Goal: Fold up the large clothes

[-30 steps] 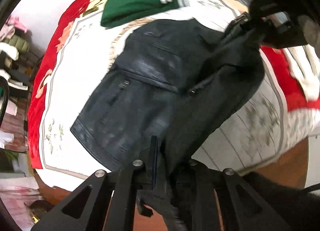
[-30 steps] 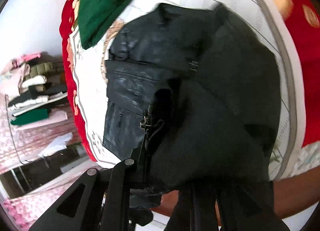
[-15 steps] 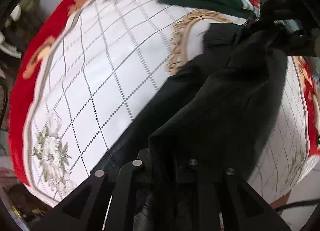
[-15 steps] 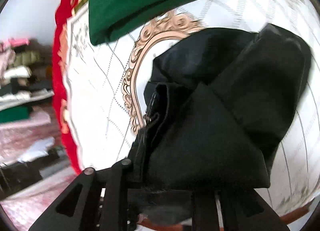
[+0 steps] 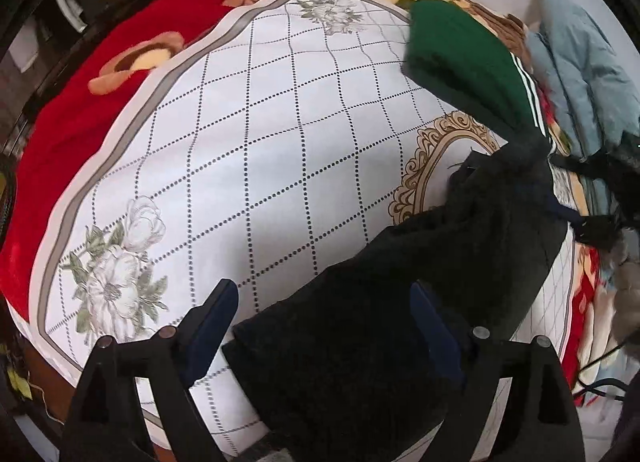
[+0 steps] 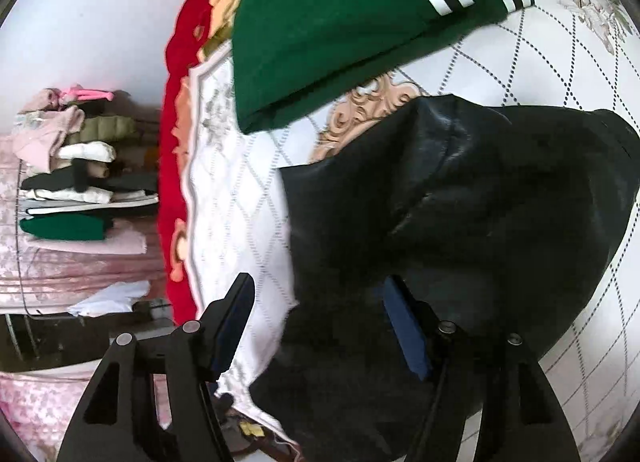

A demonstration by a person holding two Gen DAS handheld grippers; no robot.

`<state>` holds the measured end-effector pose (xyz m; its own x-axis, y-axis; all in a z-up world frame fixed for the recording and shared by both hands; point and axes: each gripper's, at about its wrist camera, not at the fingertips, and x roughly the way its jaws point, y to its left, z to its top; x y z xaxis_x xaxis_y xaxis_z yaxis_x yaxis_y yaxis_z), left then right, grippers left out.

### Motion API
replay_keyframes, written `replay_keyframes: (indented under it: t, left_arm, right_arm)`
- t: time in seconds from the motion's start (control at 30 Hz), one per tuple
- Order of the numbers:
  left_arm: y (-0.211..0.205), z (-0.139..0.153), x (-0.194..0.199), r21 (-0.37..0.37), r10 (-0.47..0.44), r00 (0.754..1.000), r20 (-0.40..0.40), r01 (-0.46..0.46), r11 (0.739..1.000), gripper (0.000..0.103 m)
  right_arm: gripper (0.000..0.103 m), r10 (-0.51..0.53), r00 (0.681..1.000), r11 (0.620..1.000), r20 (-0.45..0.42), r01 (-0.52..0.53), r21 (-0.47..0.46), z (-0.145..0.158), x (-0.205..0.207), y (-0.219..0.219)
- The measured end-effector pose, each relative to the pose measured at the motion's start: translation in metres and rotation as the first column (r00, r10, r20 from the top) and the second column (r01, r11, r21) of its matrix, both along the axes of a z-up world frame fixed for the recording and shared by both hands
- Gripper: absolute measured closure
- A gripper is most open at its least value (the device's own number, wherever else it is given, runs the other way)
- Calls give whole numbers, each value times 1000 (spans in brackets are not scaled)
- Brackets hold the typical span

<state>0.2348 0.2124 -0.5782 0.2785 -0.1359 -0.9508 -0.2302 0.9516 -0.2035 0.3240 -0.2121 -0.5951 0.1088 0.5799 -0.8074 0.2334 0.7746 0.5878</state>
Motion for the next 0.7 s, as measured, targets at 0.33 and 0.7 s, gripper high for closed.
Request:
replay_keyframes:
  t: [0.33, 0.7]
  left_arm:
    - [-44, 6, 30, 103, 16, 1000, 18, -18, 995, 16]
    - [-112, -34, 67, 81, 26, 998, -56, -21, 996, 11]
  right_arm:
    - [30, 161, 987, 985, -27, -162, -64, -46, 39, 26]
    - [18, -181, 978, 972, -100, 162, -173, -58, -6, -174]
